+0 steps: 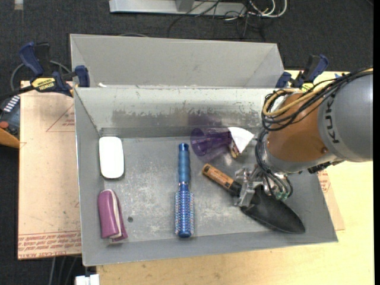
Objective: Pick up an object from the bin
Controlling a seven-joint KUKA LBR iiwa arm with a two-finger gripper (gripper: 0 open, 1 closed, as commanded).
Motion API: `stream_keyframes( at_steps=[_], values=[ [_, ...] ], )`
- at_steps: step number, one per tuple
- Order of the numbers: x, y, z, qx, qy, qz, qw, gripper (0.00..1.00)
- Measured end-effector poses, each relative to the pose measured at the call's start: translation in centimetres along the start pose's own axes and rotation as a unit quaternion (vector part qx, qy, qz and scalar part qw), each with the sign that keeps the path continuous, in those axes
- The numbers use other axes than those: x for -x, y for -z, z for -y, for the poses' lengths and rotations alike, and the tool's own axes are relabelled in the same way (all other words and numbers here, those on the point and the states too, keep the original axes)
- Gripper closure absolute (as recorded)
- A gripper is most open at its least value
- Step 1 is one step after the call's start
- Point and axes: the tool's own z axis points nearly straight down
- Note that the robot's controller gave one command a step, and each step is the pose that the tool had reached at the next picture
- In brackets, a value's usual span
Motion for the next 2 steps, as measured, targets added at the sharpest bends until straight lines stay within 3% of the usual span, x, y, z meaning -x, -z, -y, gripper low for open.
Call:
stream_keyframes(
  at_steps=[1, 2],
  values=[
    [0.0, 0.0, 0.0, 0.000, 0.000, 0.0000, 1.0000, 1.00],
    [1.2, 7.5, -0.1, 0.001, 0.024, 0.0019, 0.9997, 1.00]
  ],
)
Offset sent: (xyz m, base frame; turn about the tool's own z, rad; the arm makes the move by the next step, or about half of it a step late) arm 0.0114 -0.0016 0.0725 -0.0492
